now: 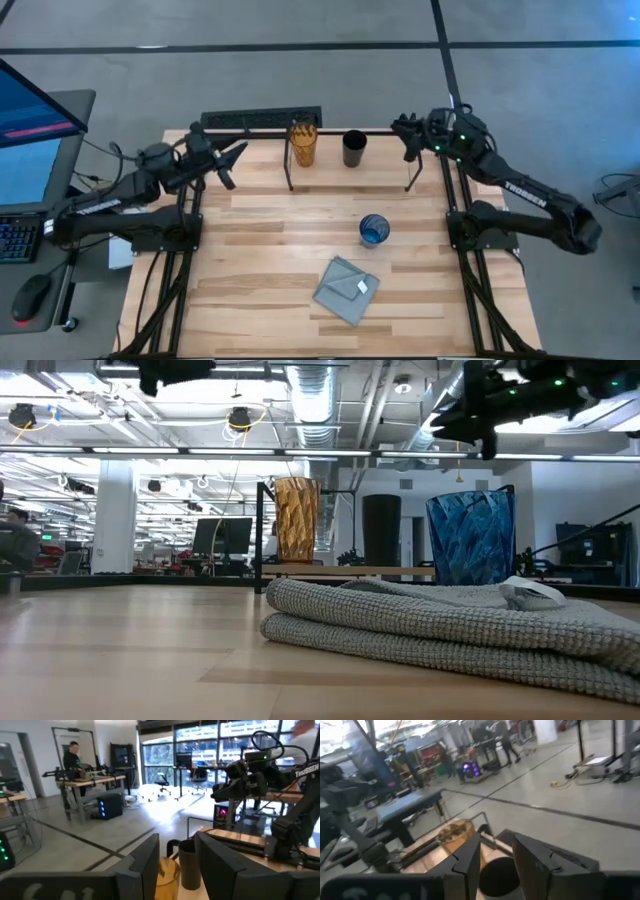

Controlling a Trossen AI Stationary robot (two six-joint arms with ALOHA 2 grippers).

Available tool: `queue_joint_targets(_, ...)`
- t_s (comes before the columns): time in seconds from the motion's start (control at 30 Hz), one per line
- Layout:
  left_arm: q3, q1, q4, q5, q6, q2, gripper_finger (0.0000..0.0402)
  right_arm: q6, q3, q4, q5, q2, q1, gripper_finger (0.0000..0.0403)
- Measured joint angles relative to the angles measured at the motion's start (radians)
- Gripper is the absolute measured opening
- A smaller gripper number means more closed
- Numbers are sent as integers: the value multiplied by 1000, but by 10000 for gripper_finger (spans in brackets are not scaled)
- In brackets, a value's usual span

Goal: Stack small to large cups/mugs on shelf
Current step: Put the black cup on the shelf

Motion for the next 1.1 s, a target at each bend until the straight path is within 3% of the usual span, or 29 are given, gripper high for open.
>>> queue_joint_targets(0.2,-115,0,22,-44,-55,-93,119,51,104,-71,61,131,70,130)
queue_joint_targets(0.33,-138,0,20,-40,-60,-122,119,62,158,-163,165,194,88,119)
queue_joint_targets(0.43,-138,0,10,-39,-59,-123,119,127,184,-203,182,234,90,112)
queue_joint_targets(0.8,-138,0,5,-37,-47,-122,119,227,194,-263,190,334,132,107)
queue_joint_targets(1.1,-138,0,-23,-37,-48,-122,119,240,194,-303,299,361,141,107)
